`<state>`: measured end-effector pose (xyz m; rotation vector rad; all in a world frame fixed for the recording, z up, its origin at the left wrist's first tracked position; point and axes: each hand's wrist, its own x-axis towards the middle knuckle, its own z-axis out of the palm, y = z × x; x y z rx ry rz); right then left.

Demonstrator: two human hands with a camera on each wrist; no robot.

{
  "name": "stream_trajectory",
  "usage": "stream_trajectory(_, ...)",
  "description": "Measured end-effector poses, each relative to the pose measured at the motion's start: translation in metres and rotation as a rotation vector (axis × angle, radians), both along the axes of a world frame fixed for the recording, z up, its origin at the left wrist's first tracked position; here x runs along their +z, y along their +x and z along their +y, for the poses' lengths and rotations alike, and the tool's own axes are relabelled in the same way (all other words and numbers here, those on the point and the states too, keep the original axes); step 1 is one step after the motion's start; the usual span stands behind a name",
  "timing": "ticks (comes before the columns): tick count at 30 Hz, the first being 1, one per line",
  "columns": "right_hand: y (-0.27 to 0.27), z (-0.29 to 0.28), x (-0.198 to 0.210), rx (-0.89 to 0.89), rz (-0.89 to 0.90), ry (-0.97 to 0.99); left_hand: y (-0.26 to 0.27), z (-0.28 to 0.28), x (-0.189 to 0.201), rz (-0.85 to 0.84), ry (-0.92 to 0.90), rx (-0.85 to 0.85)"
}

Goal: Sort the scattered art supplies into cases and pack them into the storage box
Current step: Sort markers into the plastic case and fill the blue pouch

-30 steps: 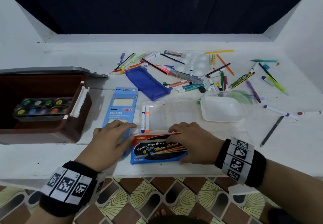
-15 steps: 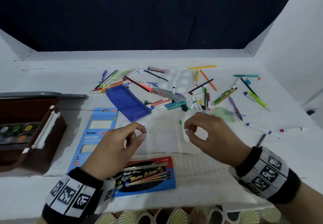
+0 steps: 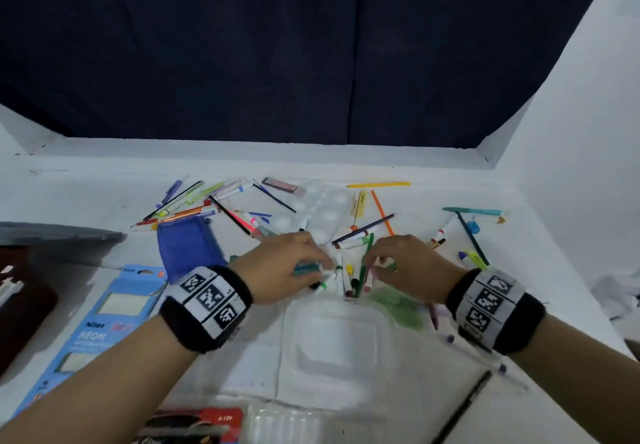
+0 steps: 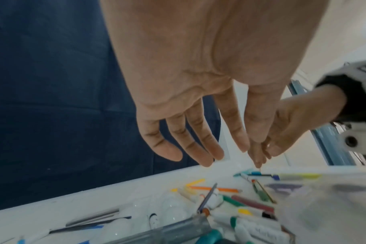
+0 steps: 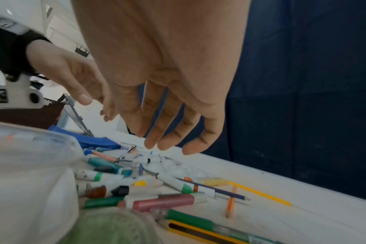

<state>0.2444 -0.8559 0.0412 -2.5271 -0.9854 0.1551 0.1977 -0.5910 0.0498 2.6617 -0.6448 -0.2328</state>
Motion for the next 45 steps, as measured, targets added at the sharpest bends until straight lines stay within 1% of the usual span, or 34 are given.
stream_trajectory(5,0.031,0.011,-0.013,0.132,0.087,-0.122,0.043,-0.030,-0.009,0.087,0.227,-0.096)
stream_trajectory(8,0.042,0.012,-0.020,0.154,0.072,-0.172,0.056,-0.040,-0.012,0.124,0.296,-0.162)
stream_trajectory(11,0.052,0.010,-0.029,0.183,0.032,-0.201,0.065,-0.043,-0.019,0.171,0.346,-0.169)
stream_trajectory(15,0.063,0.014,-0.031,0.233,-0.001,-0.301,0.077,-0.051,-0.020,0.153,0.321,-0.186)
stream_trajectory(17,0.067,0.017,-0.030,0.257,-0.032,-0.374,0.083,-0.052,-0.020,0.170,0.297,-0.194)
stream_trajectory(20,0.075,0.016,-0.029,0.272,-0.050,-0.435,0.088,-0.052,-0.019,0.149,0.271,-0.265)
stream_trajectory(24,0.093,0.011,-0.030,0.254,-0.042,-0.409,0.093,-0.052,-0.021,0.155,0.266,-0.312)
stream_trajectory(27,0.103,0.005,-0.034,0.241,-0.057,-0.431,0.098,-0.051,-0.024,0.170,0.297,-0.320)
stream_trajectory(29,0.105,-0.001,-0.037,0.211,-0.056,-0.399,0.101,-0.053,-0.026,0.182,0.332,-0.332)
stream_trajectory(32,0.107,-0.010,-0.034,0.130,-0.037,-0.279,0.103,-0.055,-0.030,0.165,0.370,-0.347)
stream_trajectory(34,0.109,-0.016,-0.028,0.069,-0.013,-0.166,0.104,-0.057,-0.032,0.160,0.379,-0.341)
stream_trajectory(36,0.108,-0.020,-0.021,0.003,0.050,-0.022,0.104,-0.060,-0.032,0.154,0.393,-0.342)
stream_trajectory(38,0.104,-0.023,-0.016,-0.051,0.101,0.110,0.105,-0.063,-0.031,0.145,0.433,-0.355)
stream_trajectory(40,0.098,-0.024,-0.012,-0.087,0.108,0.200,0.107,-0.064,-0.032,0.143,0.476,-0.370)
stream_trajectory(43,0.083,-0.025,-0.003,-0.120,0.069,0.286,0.110,-0.066,-0.035,0.116,0.449,-0.379)
stream_trajectory(45,0.072,-0.024,0.000,-0.167,0.086,0.335,0.109,-0.067,-0.035,0.106,0.422,-0.373)
